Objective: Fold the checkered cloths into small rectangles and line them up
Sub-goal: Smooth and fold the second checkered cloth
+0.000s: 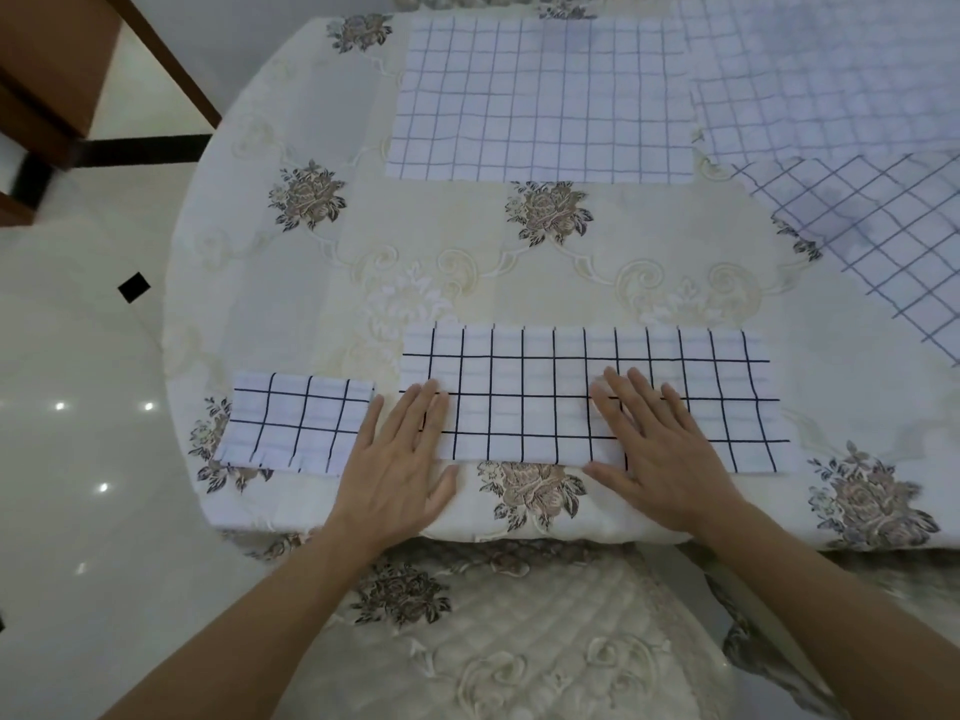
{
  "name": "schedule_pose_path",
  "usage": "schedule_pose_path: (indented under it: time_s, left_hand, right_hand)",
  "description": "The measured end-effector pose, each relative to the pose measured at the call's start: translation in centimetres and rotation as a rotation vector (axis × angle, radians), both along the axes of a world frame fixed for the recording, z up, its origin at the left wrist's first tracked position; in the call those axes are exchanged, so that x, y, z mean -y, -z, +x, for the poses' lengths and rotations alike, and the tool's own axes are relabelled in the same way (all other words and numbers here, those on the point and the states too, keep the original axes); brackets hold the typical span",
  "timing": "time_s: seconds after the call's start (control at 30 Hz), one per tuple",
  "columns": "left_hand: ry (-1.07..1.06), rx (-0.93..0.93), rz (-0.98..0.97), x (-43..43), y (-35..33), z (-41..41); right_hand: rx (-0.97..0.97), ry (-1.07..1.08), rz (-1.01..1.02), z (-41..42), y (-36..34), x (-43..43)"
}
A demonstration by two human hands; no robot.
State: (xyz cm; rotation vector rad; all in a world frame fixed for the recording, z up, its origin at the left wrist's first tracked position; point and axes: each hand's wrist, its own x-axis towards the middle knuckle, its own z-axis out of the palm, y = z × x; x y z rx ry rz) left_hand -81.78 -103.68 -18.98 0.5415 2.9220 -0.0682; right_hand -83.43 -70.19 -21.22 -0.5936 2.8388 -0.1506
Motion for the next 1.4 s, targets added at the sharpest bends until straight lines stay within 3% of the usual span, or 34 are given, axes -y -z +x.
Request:
schedule_pose_path:
  time_s: [0.17,0.3,0.57,0.73,0.87,1.0,1.23,1.4]
  left_hand:
    - [0.004,-0.027,0.197,-7.2,0.1,-3.5]
    - [-0.012,0.028,0.184,-10.7,2.2,-6.2]
    - [-0.156,-0.025,0.132,-5.7,3.9,-5.6]
    - [-0.127,-0.051,0.129,-5.3,3.8,-6.0]
    - [-0.066,-0.062,0.163,-8.8,2.9,-5.4]
    - [-0.028,-0.006,0.157,-11.4,3.7,-4.4]
    - [-0.2,-0.013,0.174,-6.2,4.0,-4.2]
    - [-0.211,-0.008,0.209,-5.8,3.7,-4.1]
  right_hand:
    - [-0.047,0.194,-0.086,-1.9,-0.4,2.7]
    - [-0.035,0.276,-0.077,-3.6,0.7,4.6]
    - [-0.08,0.43,0.014,-3.5,2.0,-3.0]
    - [-0.068,0.54,0.022,-3.3,1.8,-6.3]
    - [-0.18,0.558,-0.038,-2.8,0.7,-1.0]
    - [-0.11,0.452,-0.119,-1.7,1.6,5.1]
    - [-0.078,0.631,-0.027,-0.9,2.4,-5.2]
    - [-0.03,0.654,-0.01,-0.5,1.7,-9.3]
